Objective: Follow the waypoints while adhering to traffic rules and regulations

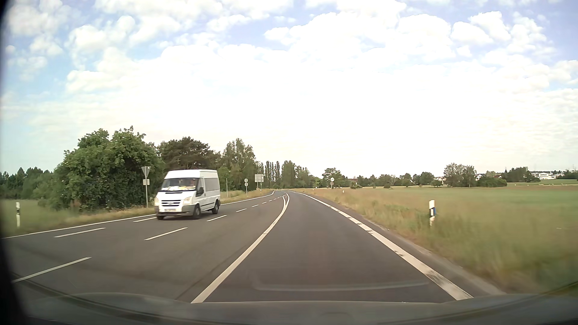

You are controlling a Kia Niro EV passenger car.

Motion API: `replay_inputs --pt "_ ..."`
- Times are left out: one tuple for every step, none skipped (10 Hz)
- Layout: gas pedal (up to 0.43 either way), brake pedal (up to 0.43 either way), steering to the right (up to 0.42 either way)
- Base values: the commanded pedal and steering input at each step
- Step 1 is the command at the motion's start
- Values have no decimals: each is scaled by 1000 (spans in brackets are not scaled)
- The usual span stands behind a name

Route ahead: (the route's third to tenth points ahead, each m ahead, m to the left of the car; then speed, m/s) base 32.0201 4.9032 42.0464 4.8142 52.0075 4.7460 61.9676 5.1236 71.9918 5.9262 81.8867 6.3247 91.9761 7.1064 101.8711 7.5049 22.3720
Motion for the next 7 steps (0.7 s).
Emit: replay_inputs --pt "118 30 -5" --pt "118 30 -5" --pt "118 30 -4" --pt "118 30 -4" --pt "118 30 -4" --pt "118 30 -4" --pt "138 30 -5"
